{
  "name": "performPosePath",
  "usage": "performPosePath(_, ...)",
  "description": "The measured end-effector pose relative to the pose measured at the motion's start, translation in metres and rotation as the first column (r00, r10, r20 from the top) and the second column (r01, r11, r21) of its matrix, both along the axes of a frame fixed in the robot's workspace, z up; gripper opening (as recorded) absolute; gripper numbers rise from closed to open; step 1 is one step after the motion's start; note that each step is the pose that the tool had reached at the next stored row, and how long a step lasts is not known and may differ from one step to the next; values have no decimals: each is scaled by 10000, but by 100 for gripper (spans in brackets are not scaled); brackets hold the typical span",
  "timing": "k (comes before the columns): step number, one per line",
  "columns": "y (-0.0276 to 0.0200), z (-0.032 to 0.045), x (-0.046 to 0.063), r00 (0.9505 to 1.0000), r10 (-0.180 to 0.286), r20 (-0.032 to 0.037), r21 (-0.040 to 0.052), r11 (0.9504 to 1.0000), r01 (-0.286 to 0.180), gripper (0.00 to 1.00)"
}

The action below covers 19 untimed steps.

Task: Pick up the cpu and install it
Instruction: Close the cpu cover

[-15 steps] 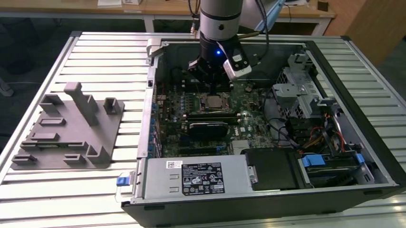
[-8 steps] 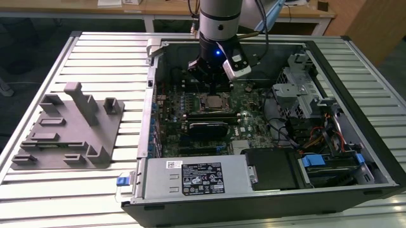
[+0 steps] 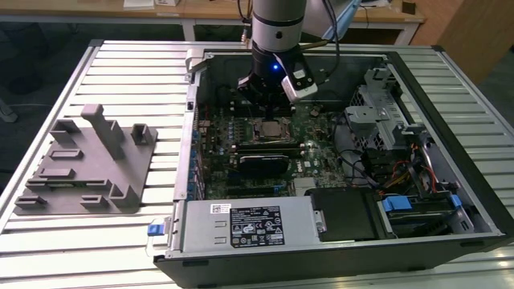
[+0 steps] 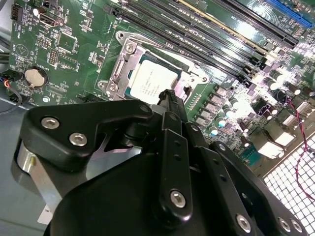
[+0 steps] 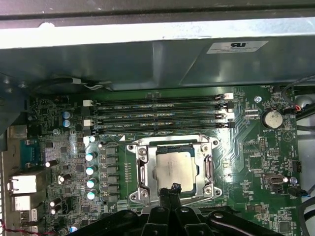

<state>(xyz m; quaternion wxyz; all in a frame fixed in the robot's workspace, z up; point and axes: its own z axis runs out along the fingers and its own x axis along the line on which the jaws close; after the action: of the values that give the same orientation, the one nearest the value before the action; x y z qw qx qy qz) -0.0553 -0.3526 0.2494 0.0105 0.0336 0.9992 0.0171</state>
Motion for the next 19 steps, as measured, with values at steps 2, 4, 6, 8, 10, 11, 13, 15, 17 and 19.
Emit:
performPosePath(2,-1,-1,-2,10000,1,-1,-2,10000,-1,11)
performPosePath(4,0,-2,-2,10000,2,-1,-1,10000,-2,11)
performPosePath(6,0,-3,-2,10000,1,-1,-1,10000,-1,11)
performPosePath(8,0,-4,-4,10000,0,-1,-1,10000,0,11)
performPosePath(10,0,-8,-16,10000,0,0,1,10000,0,11)
performPosePath(11,0,-11,-23,10000,1,0,0,10000,-1,11)
performPosePath(13,0,-22,-47,10000,0,0,-1,10000,0,11)
performPosePath(15,0,-32,-51,10000,1,0,1,10000,-1,11)
performPosePath(17,0,-33,-51,10000,2,-1,-2,10000,-2,11)
performPosePath(19,6,-35,-52,10000,-1,0,0,10000,1,11)
